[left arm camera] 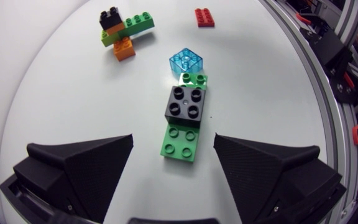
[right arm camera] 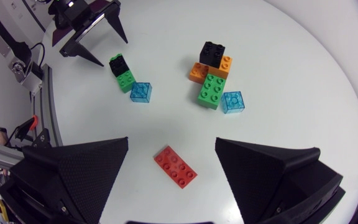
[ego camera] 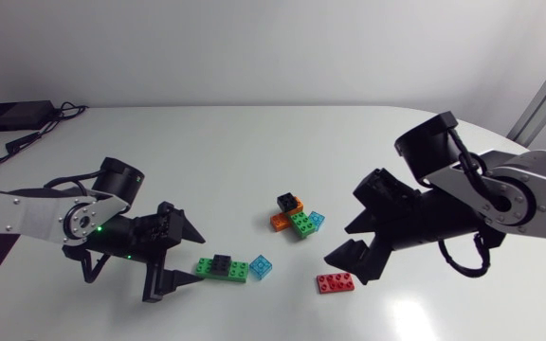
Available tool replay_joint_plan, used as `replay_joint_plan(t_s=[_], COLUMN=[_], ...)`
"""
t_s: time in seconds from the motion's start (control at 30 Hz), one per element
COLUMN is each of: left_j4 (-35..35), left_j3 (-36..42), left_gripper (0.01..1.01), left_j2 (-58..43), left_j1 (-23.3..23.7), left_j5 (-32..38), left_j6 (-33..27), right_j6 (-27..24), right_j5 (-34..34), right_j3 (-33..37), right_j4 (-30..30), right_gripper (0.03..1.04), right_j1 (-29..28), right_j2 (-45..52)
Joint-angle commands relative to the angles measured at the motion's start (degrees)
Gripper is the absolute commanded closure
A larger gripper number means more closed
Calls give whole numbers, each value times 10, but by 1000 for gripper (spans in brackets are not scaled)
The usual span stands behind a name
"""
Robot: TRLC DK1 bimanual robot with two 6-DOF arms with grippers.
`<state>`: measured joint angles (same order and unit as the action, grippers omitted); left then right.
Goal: Separate the duplo bricks
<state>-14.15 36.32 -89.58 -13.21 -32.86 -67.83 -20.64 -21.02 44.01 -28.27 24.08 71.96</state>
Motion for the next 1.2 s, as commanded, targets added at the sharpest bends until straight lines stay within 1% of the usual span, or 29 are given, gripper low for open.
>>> replay_joint_plan(t_s=[0.0, 0.1, 0.23, 0.27, 0.33, 0.43, 0.47, 0.5, 0.57, 0.7, 0.77, 0.97, 1.03, 1.1, 1.17], left_j4=[-3, -8, -15, -18, -25, -26, -25, -26, -26, -53, -59, -66, -77, -91, -102], left_j3=[-5, 0, 8, 11, 18, 23, 24, 26, 28, 48, 52, 54, 59, 60, 60], left_gripper=[164, 192, 193, 225, 321, 567, 607, 610, 662, 746, 770, 774, 774, 772, 772], left_j2=[-30, -46, -52, -54, -59, -67, -71, -75, -81, -94, -89, -27, -12, 3, 20], left_j1=[-4, -5, -13, -16, -21, -29, -31, -34, -40, -40, -38, -36, -36, -41, -54], left_j5=[-8, -7, -6, -5, -6, -6, -6, -6, -6, -6, -6, -6, -6, -6, -6], left_j6=[-28, -34, -37, -37, -37, -38, -38, -38, -37, -33, -34, -19, -12, -12, -4], right_j6=[-12, -14, -18, -19, -19, -22, -23, -25, -28, -31, -31, -31, -33, -34, -35], right_j5=[-3, -3, -3, -3, -3, -3, -3, -3, -3, -3, -8, -32, -32, -32, -32], right_j3=[6, 6, 5, 5, 4, -2, -4, -6, -10, -15, -15, 8, 17, 27, 42], right_j4=[7, 9, 9, 9, 9, 9, 9, 9, 9, 9, 8, -1, 2, 5, 5], right_gripper=[57, 57, 57, 57, 57, 57, 57, 57, 57, 57, 57, 57, 57, 57, 57], right_j1=[7, 8, 7, 7, 7, 6, 6, 5, 4, 1, 1, 9, 22, 47, 72], right_j2=[12, 17, 18, 18, 17, 12, 12, 10, 8, -2, -11, -26, -25, -25, -21])
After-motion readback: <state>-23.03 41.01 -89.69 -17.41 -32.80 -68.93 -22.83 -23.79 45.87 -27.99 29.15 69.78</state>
